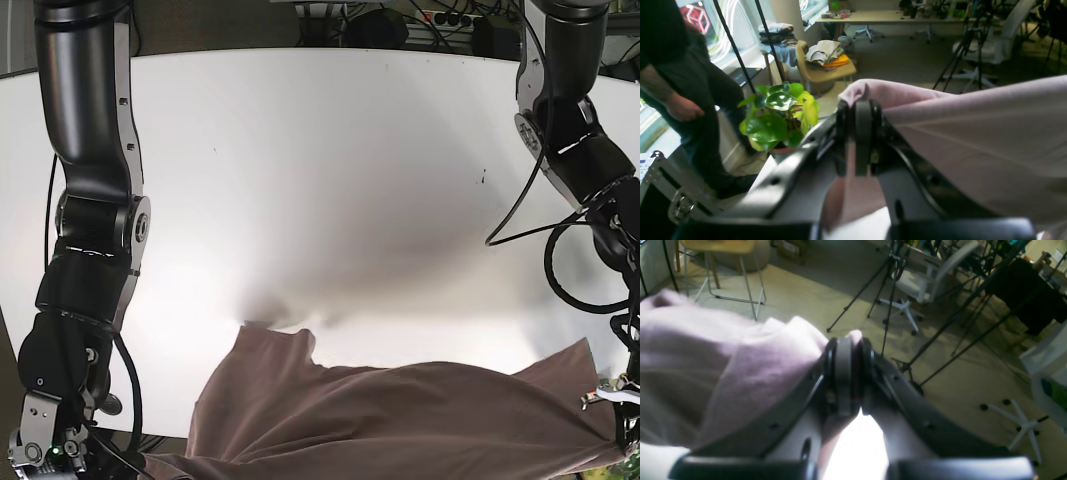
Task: Fold the T-shirt properly
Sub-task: 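Spread the shirt between both grippers and lay it across the table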
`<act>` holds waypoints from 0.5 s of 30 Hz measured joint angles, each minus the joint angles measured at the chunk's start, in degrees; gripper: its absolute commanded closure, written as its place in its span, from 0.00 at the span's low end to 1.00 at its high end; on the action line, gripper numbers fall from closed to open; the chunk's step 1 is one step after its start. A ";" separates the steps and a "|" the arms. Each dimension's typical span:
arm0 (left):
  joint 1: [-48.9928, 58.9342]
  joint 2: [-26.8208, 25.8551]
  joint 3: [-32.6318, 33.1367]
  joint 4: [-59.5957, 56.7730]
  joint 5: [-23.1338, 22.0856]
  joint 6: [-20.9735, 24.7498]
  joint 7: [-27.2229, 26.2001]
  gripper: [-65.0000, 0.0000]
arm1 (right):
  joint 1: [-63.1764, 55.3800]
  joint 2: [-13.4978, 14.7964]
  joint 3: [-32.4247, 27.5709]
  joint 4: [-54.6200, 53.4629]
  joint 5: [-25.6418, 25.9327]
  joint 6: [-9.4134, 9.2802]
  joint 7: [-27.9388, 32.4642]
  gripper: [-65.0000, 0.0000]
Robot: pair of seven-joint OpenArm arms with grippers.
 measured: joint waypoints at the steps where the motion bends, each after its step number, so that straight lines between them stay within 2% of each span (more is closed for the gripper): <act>1: 0.11 -0.11 0.00 0.00 -0.02 -0.02 0.04 1.00 | -0.39 0.11 0.50 0.11 0.59 0.24 -0.09 0.97; 5: 1.75 -0.09 -0.11 -0.02 -0.33 -0.20 0.66 1.00 | -3.93 0.39 3.28 3.65 0.33 -0.26 -2.60 0.97; 10: 5.92 0.28 -0.11 -0.22 -0.39 -0.42 0.07 1.00 | -8.68 0.22 3.54 8.13 -0.11 -0.31 -3.56 0.97; 13: 8.74 0.35 -0.11 -0.26 -0.17 -0.52 0.04 1.00 | -13.68 -0.90 4.07 11.41 -0.13 -0.33 -3.58 0.97; 15: 10.16 0.37 -0.35 -0.13 -0.02 -1.88 0.02 1.00 | -17.40 -2.34 6.54 14.45 0.87 -0.04 -3.91 0.97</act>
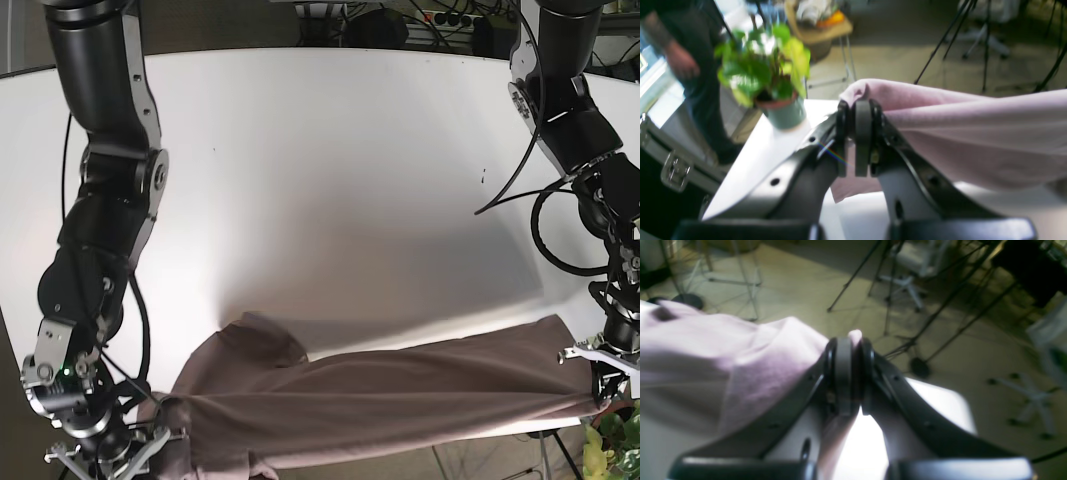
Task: Fold the T-shirt properly
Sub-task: 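Spread the shirt between both grippers and lay it across the table, then pull the shirt straight with both grippers at collar and hem corners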
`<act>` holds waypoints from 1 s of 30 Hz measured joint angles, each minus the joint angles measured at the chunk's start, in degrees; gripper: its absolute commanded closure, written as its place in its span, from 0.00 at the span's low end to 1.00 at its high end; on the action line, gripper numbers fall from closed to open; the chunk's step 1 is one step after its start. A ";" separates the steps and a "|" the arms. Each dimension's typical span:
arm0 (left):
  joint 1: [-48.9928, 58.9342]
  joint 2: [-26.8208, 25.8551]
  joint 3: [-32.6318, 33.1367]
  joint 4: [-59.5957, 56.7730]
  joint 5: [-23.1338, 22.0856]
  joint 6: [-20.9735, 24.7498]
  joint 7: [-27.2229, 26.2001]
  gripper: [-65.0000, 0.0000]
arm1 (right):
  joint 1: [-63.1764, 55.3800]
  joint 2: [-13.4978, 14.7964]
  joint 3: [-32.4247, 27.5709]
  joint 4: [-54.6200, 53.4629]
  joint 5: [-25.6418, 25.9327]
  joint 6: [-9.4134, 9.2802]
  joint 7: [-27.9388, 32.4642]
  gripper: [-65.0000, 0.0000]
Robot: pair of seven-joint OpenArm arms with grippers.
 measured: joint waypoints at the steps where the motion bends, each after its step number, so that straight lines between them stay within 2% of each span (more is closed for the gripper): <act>1: 0.59 0.02 -0.04 -0.04 0.07 -0.68 0.22 1.00 | -1.64 -0.15 1.40 0.63 0.26 0.15 -0.52 0.97; 7: 6.23 1.36 -3.04 0.28 0.09 -2.51 -0.22 1.00 | -11.61 -0.50 9.29 4.76 -1.31 -0.17 -1.99 0.97; 9: 8.15 1.55 -3.58 0.20 0.07 -4.52 0.04 1.00 | -14.36 -0.83 10.64 6.38 -1.38 -0.20 -1.99 0.97; 14: 13.84 1.88 -4.07 1.09 0.09 -6.10 -0.07 1.00 | -22.45 -4.04 13.51 12.70 0.33 0.35 -2.40 0.97; 18: 19.02 1.88 -5.29 2.45 0.33 -6.91 0.15 1.00 | -27.19 -5.18 16.15 14.01 0.83 -0.20 -3.69 0.97; 20: 21.99 1.81 -5.40 3.69 0.57 -7.61 -0.02 1.00 | -30.56 -5.31 18.14 15.43 4.66 -0.22 -3.39 0.97; 24: 26.71 1.97 -5.40 4.22 0.20 -9.11 0.00 1.00 | -35.71 -5.49 21.40 16.41 7.67 -0.72 -3.56 0.97; 27: 30.21 2.16 -7.74 4.83 -0.70 -11.41 -0.46 1.00 | -39.43 -5.64 23.45 16.68 11.87 -0.33 -3.19 0.97; 30: 32.94 1.97 -10.40 4.39 0.66 -12.90 0.02 1.00 | -42.10 -5.86 26.34 16.50 13.20 -0.39 -3.65 0.97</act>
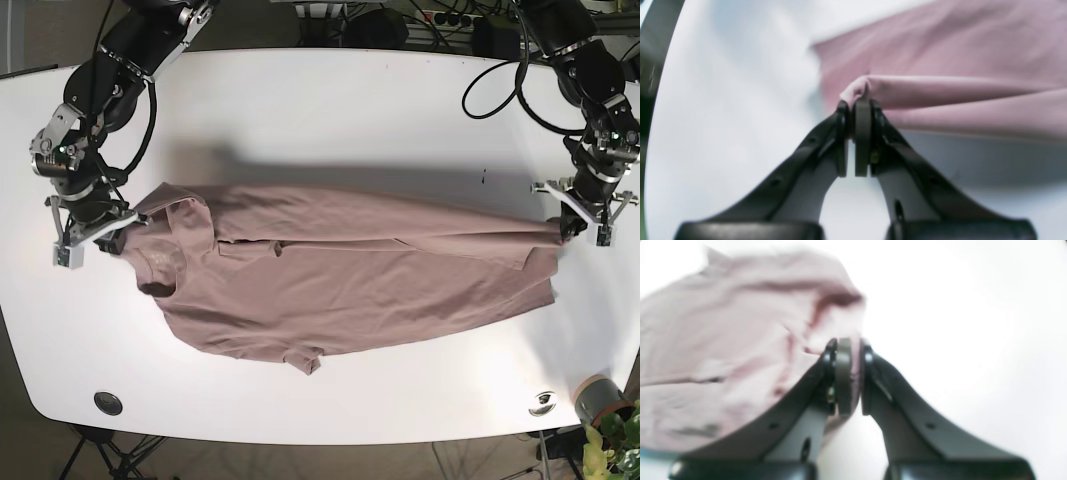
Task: Fold the T-shirt properly
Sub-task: 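Pull the shirt straight with both grippers at collar and hem corners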
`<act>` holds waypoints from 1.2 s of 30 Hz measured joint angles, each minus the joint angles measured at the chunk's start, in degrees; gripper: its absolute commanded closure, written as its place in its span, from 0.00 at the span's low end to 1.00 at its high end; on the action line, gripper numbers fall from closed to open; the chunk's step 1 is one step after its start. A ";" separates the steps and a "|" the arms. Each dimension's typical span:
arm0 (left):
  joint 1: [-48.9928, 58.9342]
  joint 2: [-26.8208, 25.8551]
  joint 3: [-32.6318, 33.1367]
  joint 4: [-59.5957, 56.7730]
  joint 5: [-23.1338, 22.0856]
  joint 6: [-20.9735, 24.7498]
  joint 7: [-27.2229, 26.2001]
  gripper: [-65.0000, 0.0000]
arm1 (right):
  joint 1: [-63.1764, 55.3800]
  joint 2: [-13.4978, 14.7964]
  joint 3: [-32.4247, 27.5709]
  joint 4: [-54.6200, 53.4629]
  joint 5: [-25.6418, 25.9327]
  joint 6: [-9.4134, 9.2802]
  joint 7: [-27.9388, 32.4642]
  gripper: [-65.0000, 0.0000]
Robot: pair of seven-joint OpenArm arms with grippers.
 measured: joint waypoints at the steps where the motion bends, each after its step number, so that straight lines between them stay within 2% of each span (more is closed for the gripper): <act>1: 1.01 -0.11 -0.33 -0.09 0.44 -0.20 0.00 1.00 | -1.09 0.09 0.76 -0.04 1.03 -0.37 0.20 0.97; 4: 3.63 -0.15 -0.24 0.02 0.04 -1.53 -0.48 1.00 | -3.98 0.37 1.86 -0.02 4.02 -0.20 0.57 0.97; 14: 10.67 0.92 -3.41 0.26 -0.28 -1.84 -0.33 1.00 | -9.33 0.00 2.64 0.04 5.22 0.11 0.48 0.97; 20: 14.64 1.73 -4.02 0.37 -0.81 -2.16 -0.55 1.00 | -12.09 0.20 5.40 0.13 4.61 0.15 0.44 0.97; 26: 16.63 3.19 -6.45 0.37 -0.28 -1.92 -3.89 1.00 | -14.45 -1.14 5.18 0.13 5.07 0.22 0.46 0.95; 30: 16.83 3.45 -6.36 0.35 -0.15 -1.97 -3.69 0.99 | -15.72 -1.31 5.18 0.13 5.09 0.22 0.63 0.84; 33: 16.61 3.43 -6.40 0.35 -0.15 -1.95 -3.76 0.83 | -16.31 -2.38 5.49 0.13 4.81 0.13 0.68 0.66; 36: 16.63 3.28 -6.40 0.35 -0.13 -1.92 -3.67 0.62 | -17.03 -3.41 5.27 0.28 5.09 0.24 1.01 0.49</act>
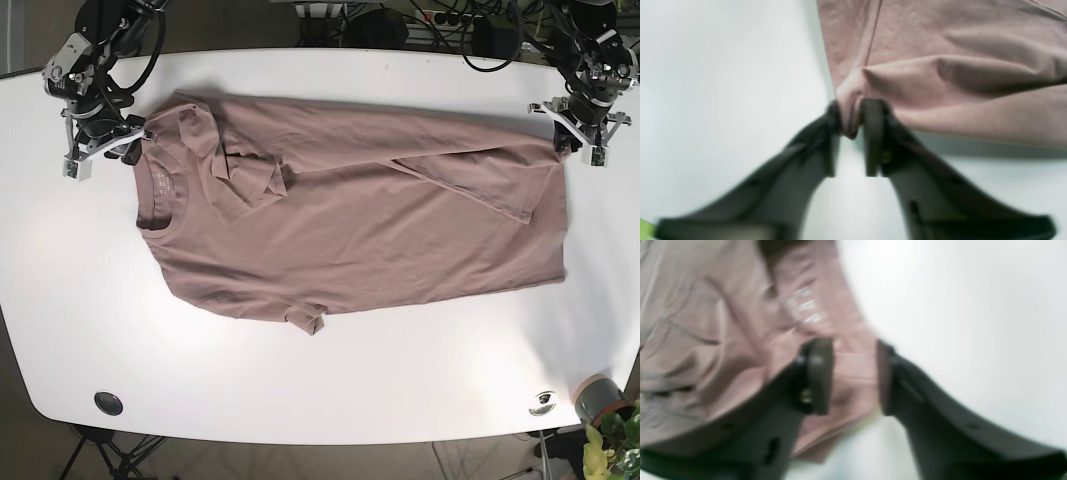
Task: Fold the T-shirt properly
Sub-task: 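Pull the shirt straight with both grippers at collar and hem corners, then release the shirt and move the right gripper to the shirt's side edge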
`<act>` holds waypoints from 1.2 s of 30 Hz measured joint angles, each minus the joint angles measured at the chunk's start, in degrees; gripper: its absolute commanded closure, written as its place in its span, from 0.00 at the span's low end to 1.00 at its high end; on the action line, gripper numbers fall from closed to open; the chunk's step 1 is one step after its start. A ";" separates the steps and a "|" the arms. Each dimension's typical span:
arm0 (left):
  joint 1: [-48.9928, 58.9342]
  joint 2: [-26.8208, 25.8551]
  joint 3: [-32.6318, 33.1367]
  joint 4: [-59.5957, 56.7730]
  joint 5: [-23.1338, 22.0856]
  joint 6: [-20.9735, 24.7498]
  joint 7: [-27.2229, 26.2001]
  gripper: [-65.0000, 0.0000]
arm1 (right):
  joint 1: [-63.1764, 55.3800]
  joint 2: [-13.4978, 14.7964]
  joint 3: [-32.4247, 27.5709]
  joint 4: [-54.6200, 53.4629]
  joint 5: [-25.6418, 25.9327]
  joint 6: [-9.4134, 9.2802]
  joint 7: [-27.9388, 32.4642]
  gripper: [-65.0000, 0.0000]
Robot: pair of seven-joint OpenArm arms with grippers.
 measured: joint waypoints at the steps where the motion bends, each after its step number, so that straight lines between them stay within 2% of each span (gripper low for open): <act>1: -0.02 -0.04 0.00 -0.04 -0.07 0.00 0.22 0.56 | -0.17 -0.42 -0.02 0.20 -0.07 -0.02 -0.13 0.45; 3: -0.04 -0.13 -0.02 -0.17 -0.07 0.00 1.44 0.45 | -0.42 -0.79 -0.02 0.77 -0.24 -0.04 -0.24 0.40; 5: -0.02 -0.09 0.00 -0.17 -0.07 0.00 2.12 0.40 | -0.37 -0.72 0.00 1.46 -0.22 -0.04 -0.33 0.40; 14: 0.11 0.02 -0.04 4.22 -0.22 0.00 2.75 0.40 | 0.26 -0.35 -0.20 1.62 4.48 -0.09 -0.07 0.40; 20: 0.28 0.04 -0.52 6.45 -0.76 -7.06 2.19 0.40 | 1.81 0.87 -0.31 1.55 4.46 -0.22 -0.11 0.40; 26: -2.62 0.79 -4.35 6.27 -0.22 -7.06 3.21 0.40 | 4.57 1.09 -0.42 -0.04 4.48 -0.07 -0.11 0.40; 29: -5.38 1.75 -4.55 6.27 -1.11 -7.13 2.91 0.40 | 6.86 2.86 -1.62 -2.89 4.46 -0.15 -0.44 0.40; 30: -6.05 1.88 -4.55 6.25 -1.36 -7.41 2.56 0.40 | 7.67 4.09 -3.06 -4.35 4.24 -0.74 -0.11 0.40; 33: -7.63 1.95 -4.76 6.23 -0.85 -7.32 2.45 0.40 | 10.47 6.25 -6.67 -8.90 4.46 -0.63 0.09 0.40; 36: -9.16 1.90 -4.87 6.12 -0.61 -7.26 3.02 0.40 | 13.62 6.86 -8.00 -13.11 4.50 -0.61 -0.02 0.40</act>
